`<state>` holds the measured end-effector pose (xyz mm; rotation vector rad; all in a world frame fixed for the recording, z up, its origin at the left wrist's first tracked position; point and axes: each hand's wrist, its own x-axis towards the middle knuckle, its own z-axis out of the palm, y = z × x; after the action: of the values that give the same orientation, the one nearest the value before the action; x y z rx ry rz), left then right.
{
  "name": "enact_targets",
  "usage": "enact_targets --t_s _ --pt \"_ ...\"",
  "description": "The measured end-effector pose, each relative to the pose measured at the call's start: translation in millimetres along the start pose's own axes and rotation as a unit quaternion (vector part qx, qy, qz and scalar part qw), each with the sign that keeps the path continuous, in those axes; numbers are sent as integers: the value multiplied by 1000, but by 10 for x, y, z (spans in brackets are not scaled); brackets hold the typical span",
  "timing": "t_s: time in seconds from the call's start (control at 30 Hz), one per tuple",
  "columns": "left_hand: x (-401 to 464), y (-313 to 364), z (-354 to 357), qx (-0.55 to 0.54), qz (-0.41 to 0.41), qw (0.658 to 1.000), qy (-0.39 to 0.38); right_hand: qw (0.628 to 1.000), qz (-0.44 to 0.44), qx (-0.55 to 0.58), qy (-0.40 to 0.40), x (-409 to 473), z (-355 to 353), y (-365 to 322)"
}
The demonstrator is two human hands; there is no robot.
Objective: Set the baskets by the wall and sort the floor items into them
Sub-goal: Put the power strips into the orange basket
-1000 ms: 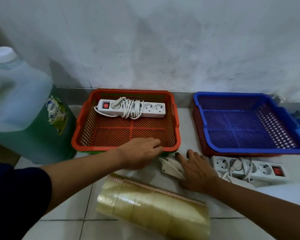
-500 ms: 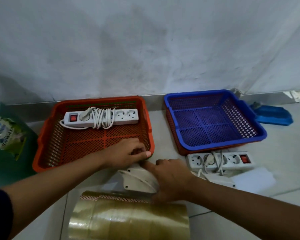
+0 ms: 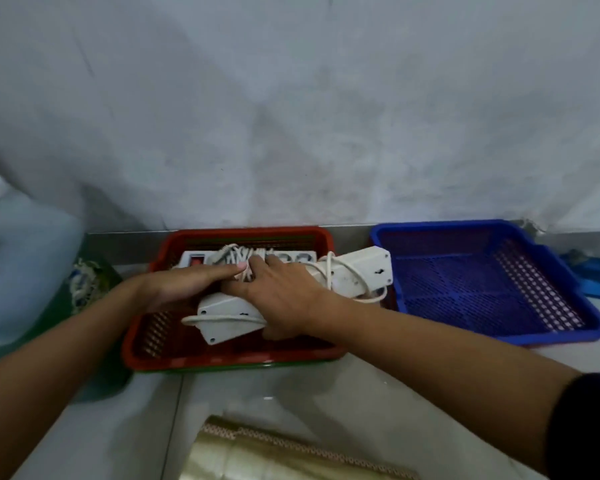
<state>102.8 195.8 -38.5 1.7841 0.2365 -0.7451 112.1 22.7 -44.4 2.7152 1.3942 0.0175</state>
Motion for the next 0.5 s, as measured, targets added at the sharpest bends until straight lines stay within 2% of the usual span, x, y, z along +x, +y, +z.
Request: enact_targets --t_s 0.07,0.13,0.2,0.27,0.4,0.5 --pt "-57 -82 -149 20 32 998 45 1000 -1 -1 -1 269 109 -44" --pt "-50 -182 -265 61 60 988 131 1000 9 15 -3 515 185 -95" --pt "-4 -305 -340 111 71 960 247 1000 21 16 -14 711 237 -146" --pt "56 -428 -383 171 103 925 324 999 25 0 -29 876 278 -194" --pt "151 -603 -444 236 183 871 391 1000 19 16 -16 1140 334 -359" --pt "197 -678 -464 267 173 841 437 995 33 87 -30 1261 446 -447"
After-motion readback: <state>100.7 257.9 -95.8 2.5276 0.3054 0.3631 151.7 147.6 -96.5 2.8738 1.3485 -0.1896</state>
